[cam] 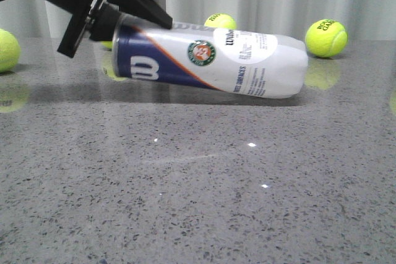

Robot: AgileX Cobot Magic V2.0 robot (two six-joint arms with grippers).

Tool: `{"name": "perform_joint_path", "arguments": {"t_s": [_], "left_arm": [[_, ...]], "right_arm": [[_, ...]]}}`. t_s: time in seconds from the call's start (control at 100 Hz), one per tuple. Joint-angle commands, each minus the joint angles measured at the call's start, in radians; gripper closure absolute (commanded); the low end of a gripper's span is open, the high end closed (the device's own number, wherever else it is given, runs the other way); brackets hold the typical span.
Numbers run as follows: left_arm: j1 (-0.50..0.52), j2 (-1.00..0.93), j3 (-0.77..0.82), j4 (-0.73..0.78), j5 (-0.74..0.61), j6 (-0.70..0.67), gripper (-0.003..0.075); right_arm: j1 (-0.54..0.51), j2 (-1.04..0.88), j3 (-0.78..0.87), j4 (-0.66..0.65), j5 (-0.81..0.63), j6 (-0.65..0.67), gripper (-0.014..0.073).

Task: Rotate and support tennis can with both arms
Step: 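Lift the can's open end with the left gripper, tilting it upright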

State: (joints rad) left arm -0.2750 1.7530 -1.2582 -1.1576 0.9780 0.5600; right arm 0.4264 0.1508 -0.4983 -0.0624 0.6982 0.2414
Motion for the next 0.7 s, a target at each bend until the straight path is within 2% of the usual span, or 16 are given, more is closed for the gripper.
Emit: {"name": "perform_joint_path", "arguments": {"t_s": [0.0,0.04,0.38,0.56,0.69], "left_arm": [[-0.006,-0.043,-0.027,-0.037,0.000,0.014,0.0703],[-0.006,-0.043,-0.027,-0.046,0.006,0.030,0.0743],[-0.006,-0.118,-0.028,-0.179,0.057,0.175,0.0741],[-0.006,-0.245,-0.051,-0.094,0.035,0.173,0.0741],[-0.006,-0.332,-0.082,0.003,-0.019,0.111,0.0741]], "right_arm": [[-0.005,0.012,-0.023,-0.003,-0.081,-0.004,0.0659],[-0.005,0.012,-0.023,-0.003,-0.081,-0.004,0.0659],[-0.005,0.012,-0.023,-0.003,-0.081,-0.004,0.0659],[-0.005,0.012,-0.023,-0.003,-0.081,-0.004,0.0659],[-0.005,0.012,-0.023,-0.003,-0.081,-0.004,0.0659]]}}
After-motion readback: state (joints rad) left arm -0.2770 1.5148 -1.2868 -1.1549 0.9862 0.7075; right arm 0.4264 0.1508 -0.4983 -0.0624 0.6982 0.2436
